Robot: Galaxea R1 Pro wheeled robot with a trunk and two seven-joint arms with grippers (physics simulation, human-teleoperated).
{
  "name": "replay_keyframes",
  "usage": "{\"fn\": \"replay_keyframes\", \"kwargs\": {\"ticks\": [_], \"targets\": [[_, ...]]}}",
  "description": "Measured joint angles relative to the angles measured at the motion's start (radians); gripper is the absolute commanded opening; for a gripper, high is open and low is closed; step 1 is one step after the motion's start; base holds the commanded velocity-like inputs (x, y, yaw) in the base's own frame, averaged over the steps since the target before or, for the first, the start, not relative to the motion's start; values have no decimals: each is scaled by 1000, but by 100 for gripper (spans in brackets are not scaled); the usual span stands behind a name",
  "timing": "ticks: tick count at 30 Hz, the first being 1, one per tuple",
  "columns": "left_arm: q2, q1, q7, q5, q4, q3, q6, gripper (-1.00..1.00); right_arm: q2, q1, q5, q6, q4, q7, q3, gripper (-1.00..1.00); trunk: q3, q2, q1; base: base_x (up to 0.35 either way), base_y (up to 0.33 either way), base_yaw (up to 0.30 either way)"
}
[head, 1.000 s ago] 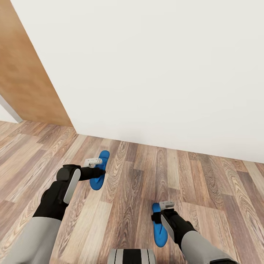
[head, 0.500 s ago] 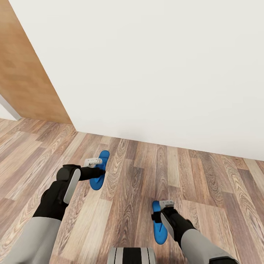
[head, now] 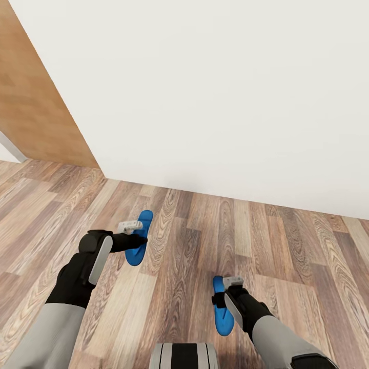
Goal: In the bedroom, move the book from the bed onto either nightstand, and place the two sandals side by side next to the bed.
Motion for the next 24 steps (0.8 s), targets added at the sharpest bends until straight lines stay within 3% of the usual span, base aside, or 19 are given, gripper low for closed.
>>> {"fn": "replay_keyframes", "kwargs": {"ticks": [24], "targets": [[-1,0,-1,0,0,0,0,-100,3,-67,0,-8,-1,-1,1,100,0,0,0,0,0,0]]}}
